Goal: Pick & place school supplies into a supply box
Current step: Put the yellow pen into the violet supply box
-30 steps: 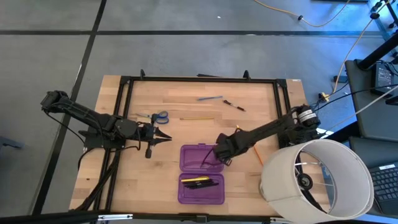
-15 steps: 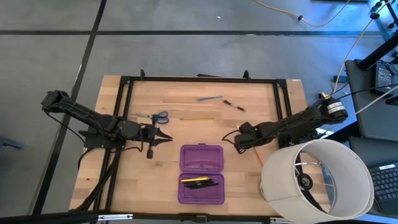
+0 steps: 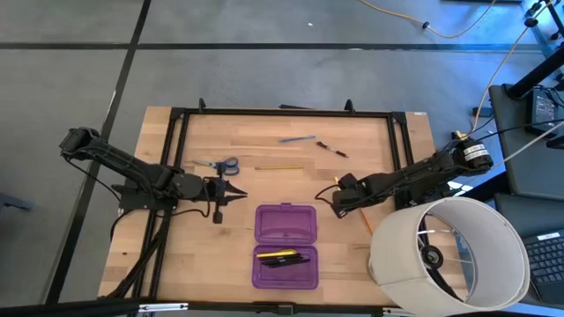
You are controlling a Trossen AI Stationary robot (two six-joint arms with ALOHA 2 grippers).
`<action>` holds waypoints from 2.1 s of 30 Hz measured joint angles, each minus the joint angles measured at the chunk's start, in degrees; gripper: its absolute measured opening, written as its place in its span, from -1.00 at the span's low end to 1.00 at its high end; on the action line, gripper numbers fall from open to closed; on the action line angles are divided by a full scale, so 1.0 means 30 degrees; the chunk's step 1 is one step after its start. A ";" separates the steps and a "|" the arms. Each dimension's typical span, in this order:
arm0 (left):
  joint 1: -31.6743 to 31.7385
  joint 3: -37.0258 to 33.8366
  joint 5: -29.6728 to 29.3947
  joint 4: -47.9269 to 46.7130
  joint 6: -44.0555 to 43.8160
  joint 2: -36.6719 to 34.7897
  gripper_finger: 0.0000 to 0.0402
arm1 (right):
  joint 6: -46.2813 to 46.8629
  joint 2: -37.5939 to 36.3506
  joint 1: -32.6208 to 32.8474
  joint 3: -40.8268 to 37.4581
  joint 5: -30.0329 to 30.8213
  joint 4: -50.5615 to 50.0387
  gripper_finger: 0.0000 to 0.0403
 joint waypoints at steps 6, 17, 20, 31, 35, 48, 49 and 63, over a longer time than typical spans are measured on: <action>0.0000 0.0000 -0.0307 0.0000 -0.0004 0.0054 -0.90 | 0.0012 0.0000 0.0000 0.0000 0.0216 0.1129 0.03; 0.0000 0.0000 -0.0325 0.0000 -0.0007 0.0054 -0.89 | 0.0198 0.0047 0.0015 0.0000 0.0216 0.1864 0.31; 0.0002 0.0000 -0.0325 0.0000 -0.0007 0.0054 -0.90 | 0.0546 0.0413 0.0022 0.0000 0.0216 0.2299 0.29; 0.0000 0.0000 -0.0317 0.0000 -0.0003 0.0054 -0.89 | 0.0012 0.1890 0.0029 0.0100 0.0427 0.2307 -0.05; 0.0007 0.0000 -0.0317 0.0000 -0.0007 0.0054 -0.88 | 0.0005 0.1857 0.0015 0.0073 0.0420 0.2302 -0.26; 0.0005 0.0000 -0.0317 0.0000 -0.0007 0.0054 -0.90 | -0.0130 0.1808 0.0302 0.0224 0.0781 0.2130 -0.70; 0.0000 0.0000 -0.0317 -0.0003 -0.0005 0.0054 -0.90 | -0.0224 0.1838 0.0431 0.0365 0.0863 0.2017 -0.70; 0.0004 0.0000 -0.0310 0.0000 -0.0015 0.0054 -0.90 | -0.7254 0.1858 0.1763 0.5021 0.1570 0.5466 -0.67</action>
